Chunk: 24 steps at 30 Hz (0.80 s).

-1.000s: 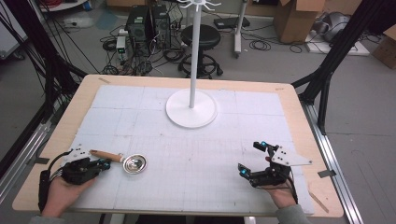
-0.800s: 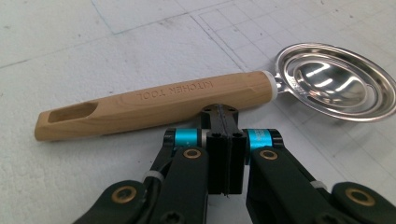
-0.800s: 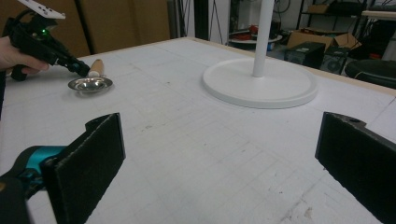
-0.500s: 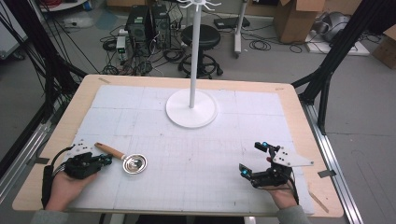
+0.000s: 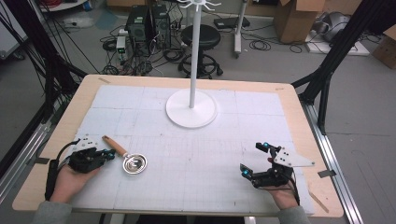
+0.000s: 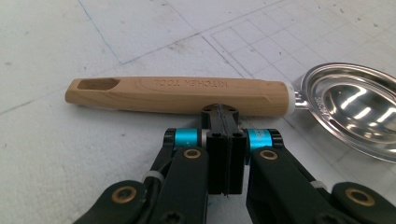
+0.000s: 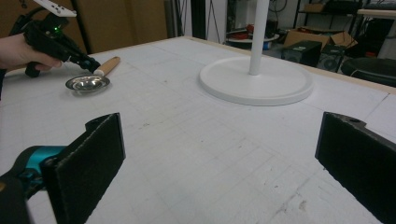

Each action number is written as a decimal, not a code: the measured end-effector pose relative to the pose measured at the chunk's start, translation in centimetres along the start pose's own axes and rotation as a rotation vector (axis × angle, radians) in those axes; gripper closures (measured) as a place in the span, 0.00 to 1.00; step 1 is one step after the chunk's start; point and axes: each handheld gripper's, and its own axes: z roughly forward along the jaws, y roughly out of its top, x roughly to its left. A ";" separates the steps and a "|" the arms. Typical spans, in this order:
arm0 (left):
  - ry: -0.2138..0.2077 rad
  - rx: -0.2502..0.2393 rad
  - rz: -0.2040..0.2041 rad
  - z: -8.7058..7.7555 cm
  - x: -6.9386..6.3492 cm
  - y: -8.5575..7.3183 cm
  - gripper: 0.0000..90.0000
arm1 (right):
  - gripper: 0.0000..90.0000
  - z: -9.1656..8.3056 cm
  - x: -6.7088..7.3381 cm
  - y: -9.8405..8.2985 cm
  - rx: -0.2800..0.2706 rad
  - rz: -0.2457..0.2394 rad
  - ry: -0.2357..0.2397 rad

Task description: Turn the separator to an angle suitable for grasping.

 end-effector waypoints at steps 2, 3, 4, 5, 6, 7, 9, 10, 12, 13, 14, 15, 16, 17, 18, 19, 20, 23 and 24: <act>0.001 0.000 0.003 0.1 0.0 0.1 1.00 | 0.01 0.0 0.0 0.0 -0.001 0.000 -0.002; 0.002 -0.001 0.010 0.3 0.0 0.2 1.00 | 0.01 -0.1 0.1 0.0 0.003 0.000 -0.002; 0.001 -0.001 0.014 0.4 0.0 0.3 1.00 | 0.01 -0.1 0.1 0.0 0.003 -0.002 -0.003; 0.001 -0.001 0.014 0.4 0.0 0.3 1.00 | 0.01 -0.1 0.1 0.0 0.003 -0.002 -0.003; 0.002 0.000 0.017 0.6 0.0 0.5 1.00 | 0.01 -0.2 0.0 -0.1 0.005 -0.001 -0.005; 0.003 0.001 0.022 0.7 0.0 0.6 1.00 | 0.01 -0.2 0.0 -0.1 0.003 -0.004 -0.005; 0.003 0.002 0.025 0.9 0.0 0.8 1.00 | 0.01 -0.2 0.0 -0.1 0.000 -0.002 -0.007; 0.003 0.002 0.025 0.9 0.0 0.8 1.00 | 0.01 -0.2 0.0 -0.1 0.000 -0.002 -0.007; 0.008 -0.003 0.031 1.3 -0.1 1.0 1.00 | 0.01 -0.3 0.0 -0.1 0.000 -0.004 -0.010; 0.005 -0.002 0.036 1.4 -0.1 1.0 1.00 | 0.01 -0.3 -0.1 -0.1 -0.002 -0.007 -0.011; 0.005 -0.002 0.036 1.4 -0.1 1.0 1.00 | 0.01 -0.3 -0.1 -0.1 -0.002 -0.007 -0.011; 0.005 -0.002 0.035 1.5 -0.1 1.1 1.00 | 0.01 -0.4 0.0 -0.1 0.001 0.001 -0.009; 0.006 -0.002 0.034 1.5 -0.1 1.2 1.00 | 0.01 -0.4 0.0 -0.1 0.001 0.001 -0.009; 0.002 -0.002 0.036 1.6 -0.1 1.2 1.00 | 0.01 -0.5 0.0 -0.1 0.000 0.003 -0.011; 0.002 -0.004 0.038 1.7 -0.1 1.3 1.00 | 0.01 -0.5 -0.1 -0.1 -0.004 -0.001 -0.014; 0.002 -0.004 0.038 1.7 -0.1 1.3 1.00 | 0.01 -0.5 -0.1 -0.1 -0.004 -0.001 -0.014; 0.004 -0.005 0.043 1.8 -0.2 1.4 1.00 | 0.01 -0.5 -0.1 -0.1 -0.002 -0.002 -0.015; 0.001 -0.003 0.049 2.0 -0.2 1.5 1.00 | 0.01 -0.6 -0.1 -0.1 -0.003 0.005 -0.014; 0.001 -0.003 0.049 2.0 -0.2 1.5 1.00 | 0.01 -0.6 0.0 -0.1 -0.003 0.006 -0.014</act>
